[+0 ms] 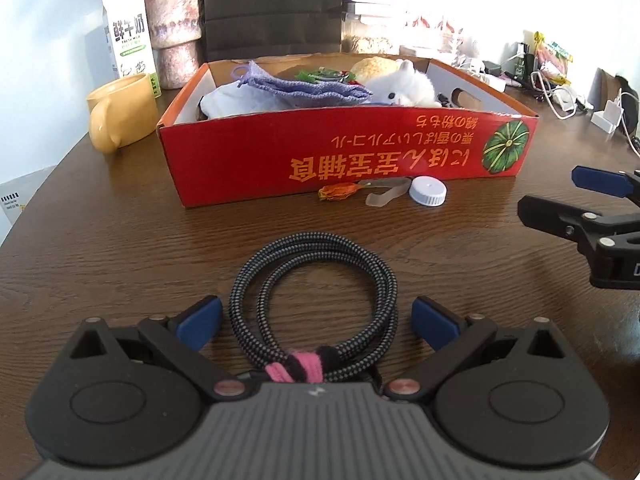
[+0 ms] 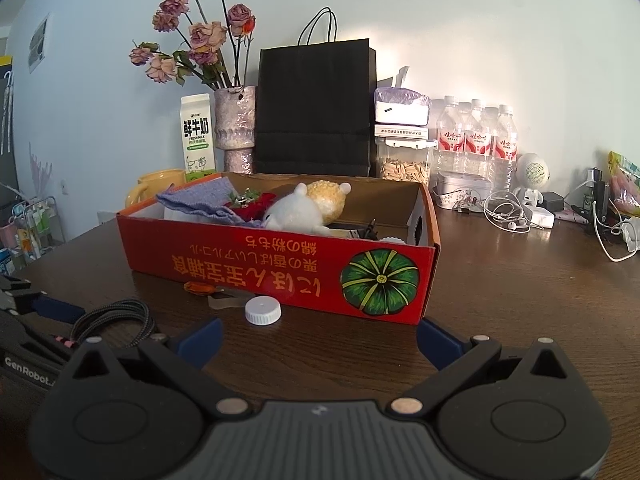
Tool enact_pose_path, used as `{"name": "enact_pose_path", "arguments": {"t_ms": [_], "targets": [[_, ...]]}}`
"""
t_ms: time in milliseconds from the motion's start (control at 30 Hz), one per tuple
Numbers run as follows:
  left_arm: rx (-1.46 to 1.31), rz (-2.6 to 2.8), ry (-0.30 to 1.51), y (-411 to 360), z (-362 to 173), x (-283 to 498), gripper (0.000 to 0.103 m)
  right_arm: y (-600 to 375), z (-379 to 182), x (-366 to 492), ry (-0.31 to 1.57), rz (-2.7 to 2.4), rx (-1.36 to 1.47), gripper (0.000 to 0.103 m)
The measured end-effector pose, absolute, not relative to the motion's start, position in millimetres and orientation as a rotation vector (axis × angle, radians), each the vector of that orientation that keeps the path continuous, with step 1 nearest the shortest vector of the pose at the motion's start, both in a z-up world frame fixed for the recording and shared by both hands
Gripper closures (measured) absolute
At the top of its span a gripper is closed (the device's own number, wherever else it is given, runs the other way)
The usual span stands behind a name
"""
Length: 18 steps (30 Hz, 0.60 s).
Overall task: Organize objects
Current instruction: 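Close the left tool on the black cable and lift it while the right tool approaches the small white cap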
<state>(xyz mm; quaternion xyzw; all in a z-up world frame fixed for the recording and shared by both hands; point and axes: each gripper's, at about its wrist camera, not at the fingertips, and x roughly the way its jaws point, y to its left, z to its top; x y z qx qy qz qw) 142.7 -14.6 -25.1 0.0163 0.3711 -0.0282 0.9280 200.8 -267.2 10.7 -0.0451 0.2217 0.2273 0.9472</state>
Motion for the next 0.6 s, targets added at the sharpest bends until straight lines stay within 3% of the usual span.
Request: {"name": "enact_pose_path", "arguments": {"t_ms": [33,600], "targets": [[0.032,-0.054,0.744,-15,-24,141,0.014,-267,11,201,0.451,0.462,-0.092,0.000],[-0.048,-0.032,0.589,-3,-1,124,0.016,-261,7,206,0.501,0.456,-0.106,0.000]]}}
